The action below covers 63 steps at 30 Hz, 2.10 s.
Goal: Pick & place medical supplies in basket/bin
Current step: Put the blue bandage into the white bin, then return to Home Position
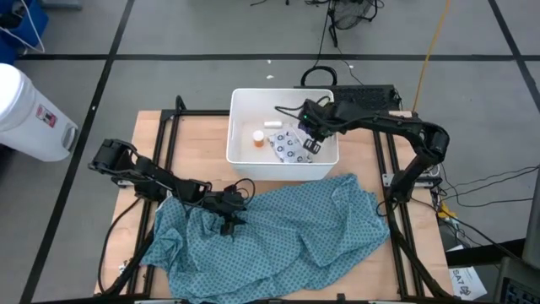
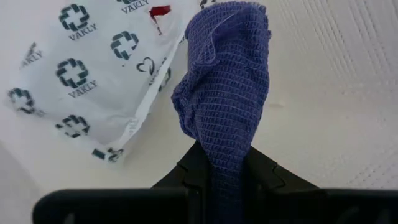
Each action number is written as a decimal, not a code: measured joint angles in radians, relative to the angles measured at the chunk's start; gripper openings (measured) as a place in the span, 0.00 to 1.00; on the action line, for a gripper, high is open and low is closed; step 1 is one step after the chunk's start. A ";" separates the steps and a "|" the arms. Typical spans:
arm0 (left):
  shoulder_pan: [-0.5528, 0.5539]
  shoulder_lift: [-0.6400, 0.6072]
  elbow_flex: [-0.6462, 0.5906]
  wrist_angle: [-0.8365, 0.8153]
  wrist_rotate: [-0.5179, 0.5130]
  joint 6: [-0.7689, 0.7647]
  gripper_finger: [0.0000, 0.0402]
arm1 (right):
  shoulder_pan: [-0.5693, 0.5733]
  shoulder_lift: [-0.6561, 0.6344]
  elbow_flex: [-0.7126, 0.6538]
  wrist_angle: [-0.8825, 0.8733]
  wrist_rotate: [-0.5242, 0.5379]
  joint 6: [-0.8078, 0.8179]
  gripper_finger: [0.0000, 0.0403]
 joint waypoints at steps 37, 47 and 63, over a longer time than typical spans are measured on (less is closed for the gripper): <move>0.000 0.000 0.000 0.002 0.000 0.014 0.61 | -0.008 0.041 0.003 0.092 -0.333 0.017 0.11; 0.000 0.000 0.000 0.002 0.000 0.014 0.61 | -0.021 0.061 0.005 0.132 -0.305 0.031 0.28; 0.000 0.000 0.000 0.002 0.000 0.016 0.61 | -0.010 0.058 0.001 0.185 -0.193 0.123 0.65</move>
